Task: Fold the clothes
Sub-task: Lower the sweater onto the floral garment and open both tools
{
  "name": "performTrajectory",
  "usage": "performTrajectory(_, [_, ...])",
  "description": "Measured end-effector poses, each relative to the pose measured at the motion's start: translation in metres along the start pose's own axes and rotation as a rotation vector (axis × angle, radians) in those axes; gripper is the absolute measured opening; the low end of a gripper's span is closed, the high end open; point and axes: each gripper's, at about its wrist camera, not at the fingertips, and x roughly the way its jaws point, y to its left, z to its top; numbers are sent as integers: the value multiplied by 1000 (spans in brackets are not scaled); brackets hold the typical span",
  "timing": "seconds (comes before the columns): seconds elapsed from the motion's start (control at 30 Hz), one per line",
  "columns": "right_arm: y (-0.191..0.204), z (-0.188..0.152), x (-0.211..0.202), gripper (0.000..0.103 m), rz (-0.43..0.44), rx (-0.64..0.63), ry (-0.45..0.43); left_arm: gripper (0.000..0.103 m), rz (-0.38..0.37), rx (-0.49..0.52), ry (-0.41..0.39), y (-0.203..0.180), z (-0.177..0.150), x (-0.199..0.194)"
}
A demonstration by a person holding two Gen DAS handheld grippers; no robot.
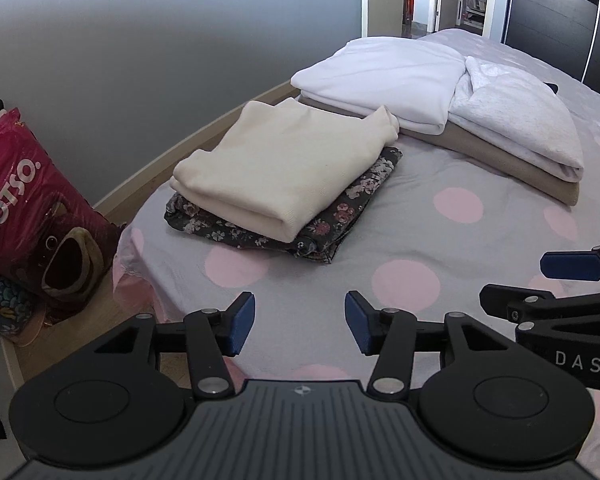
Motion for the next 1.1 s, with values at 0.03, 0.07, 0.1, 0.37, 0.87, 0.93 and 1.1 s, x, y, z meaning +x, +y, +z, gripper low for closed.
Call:
performTrajectory(0.03, [-2, 0, 2, 63, 2, 3, 2, 48, -3, -4, -1, 2, 1, 4])
performTrajectory(0.07, [-5, 0, 4, 63, 5, 7, 3, 48, -6, -9, -2, 3, 1, 7])
performTrajectory(0.1, [-7, 1, 7, 63, 7, 11, 4, 48, -9, -13, -3, 5, 2, 11])
performTrajectory(0.37, [-30, 23, 51, 62, 31, 64, 10, 42, -38, -57, -7, 19, 6, 42])
performTrajectory(0.87, [-70, 115, 155, 56, 122, 213, -15, 38, -183, -461, 38, 67, 39, 112])
performTrajectory(0.93, [-76, 126, 171, 56, 146, 264, -5, 40, -196, -491, 48, 70, 40, 120])
performTrajectory(1.1, [-79, 137, 203, 56, 209, 339, 49, 46, -217, -560, 75, 78, 36, 131])
